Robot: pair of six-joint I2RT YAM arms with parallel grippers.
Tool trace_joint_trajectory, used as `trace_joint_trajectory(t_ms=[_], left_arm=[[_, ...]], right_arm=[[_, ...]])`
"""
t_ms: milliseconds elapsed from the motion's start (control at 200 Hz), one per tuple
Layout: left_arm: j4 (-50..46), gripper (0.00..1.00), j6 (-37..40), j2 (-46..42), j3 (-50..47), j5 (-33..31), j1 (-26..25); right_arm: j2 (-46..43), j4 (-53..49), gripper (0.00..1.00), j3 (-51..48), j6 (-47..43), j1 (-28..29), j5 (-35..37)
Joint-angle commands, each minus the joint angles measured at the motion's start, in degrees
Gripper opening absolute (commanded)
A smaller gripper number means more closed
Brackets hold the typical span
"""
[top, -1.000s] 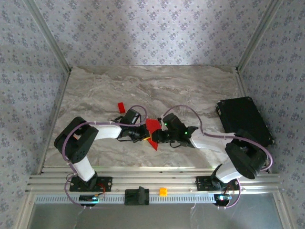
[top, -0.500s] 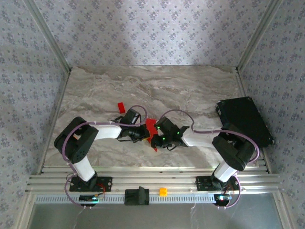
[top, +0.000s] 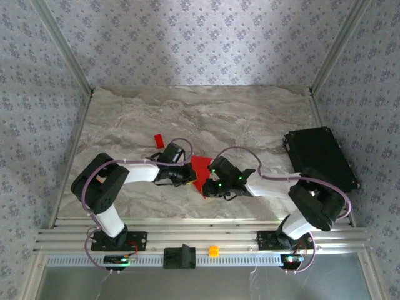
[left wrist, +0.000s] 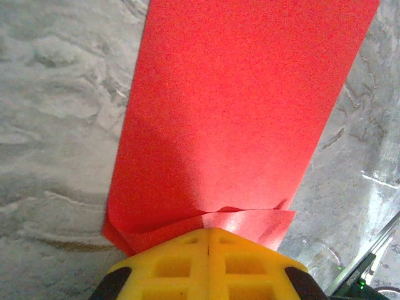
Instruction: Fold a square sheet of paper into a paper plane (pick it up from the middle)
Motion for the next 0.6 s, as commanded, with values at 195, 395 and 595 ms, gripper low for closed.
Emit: trace_joint_trajectory(t_ms=[195,395,595], left_arm=[[-4.9,0.03,0.9,1.1,-1.8,-3.8,-0.6],[-5.0,0.03,1.0,1.2,-1.8,-4.0,-0.5],[-5.4,0.03,1.3,1.6,-1.5,-4.3,-0.5]], right_arm=[[6.0,0.2,0.10,7.1,1.7,2.3,0.4],[9.4,4.3,0.09,3.5,4.9,0.6,-1.4],[4.3,7.1,0.10,-3.6,6.3,0.5,-3.2]])
